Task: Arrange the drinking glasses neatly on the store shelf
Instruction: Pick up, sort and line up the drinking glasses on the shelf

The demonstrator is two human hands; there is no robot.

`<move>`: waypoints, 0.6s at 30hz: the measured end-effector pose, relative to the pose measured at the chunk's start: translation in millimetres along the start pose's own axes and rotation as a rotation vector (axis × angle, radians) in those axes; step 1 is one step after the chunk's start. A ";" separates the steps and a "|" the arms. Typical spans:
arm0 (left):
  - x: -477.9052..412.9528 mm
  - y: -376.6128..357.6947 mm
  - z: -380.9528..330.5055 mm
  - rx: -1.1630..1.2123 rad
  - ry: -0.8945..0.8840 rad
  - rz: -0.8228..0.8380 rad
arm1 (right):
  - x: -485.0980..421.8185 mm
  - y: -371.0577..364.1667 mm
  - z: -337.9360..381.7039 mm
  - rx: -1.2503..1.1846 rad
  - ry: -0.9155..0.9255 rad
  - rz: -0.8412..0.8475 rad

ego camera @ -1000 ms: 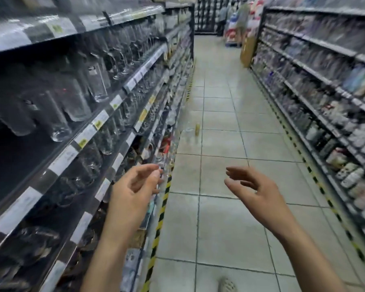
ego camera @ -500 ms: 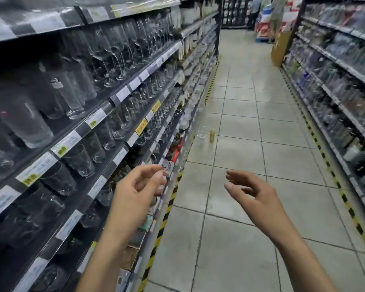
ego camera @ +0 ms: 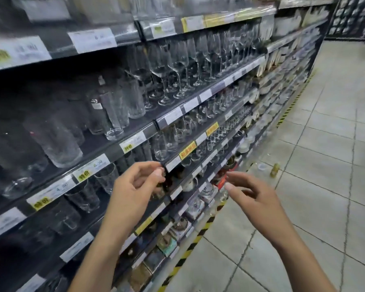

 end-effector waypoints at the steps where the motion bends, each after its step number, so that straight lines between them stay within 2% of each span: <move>1: -14.0 1.8 1.6 -0.004 -0.006 -0.033 | -20.9 -6.9 2.2 0.005 0.027 0.030; 8: -100.3 -3.8 23.3 0.090 -0.003 -0.266 | -150.9 -43.7 12.6 0.025 0.139 0.233; 11: -127.6 -3.2 26.5 0.097 -0.019 -0.357 | -200.7 -51.4 15.6 0.000 0.151 0.266; 18: -146.9 31.3 34.7 0.084 -0.011 -0.684 | -282.4 -90.1 54.7 -0.159 0.187 0.344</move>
Point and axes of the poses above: each hand's wrist, its own x-axis away from the middle knuckle, its own y-axis out of the back of the hand, z = x × y, the point moved 10 cm from there along -x, towards the middle knuckle, and after that the axes turned 14 degrees about x, right-handed, at the moved point
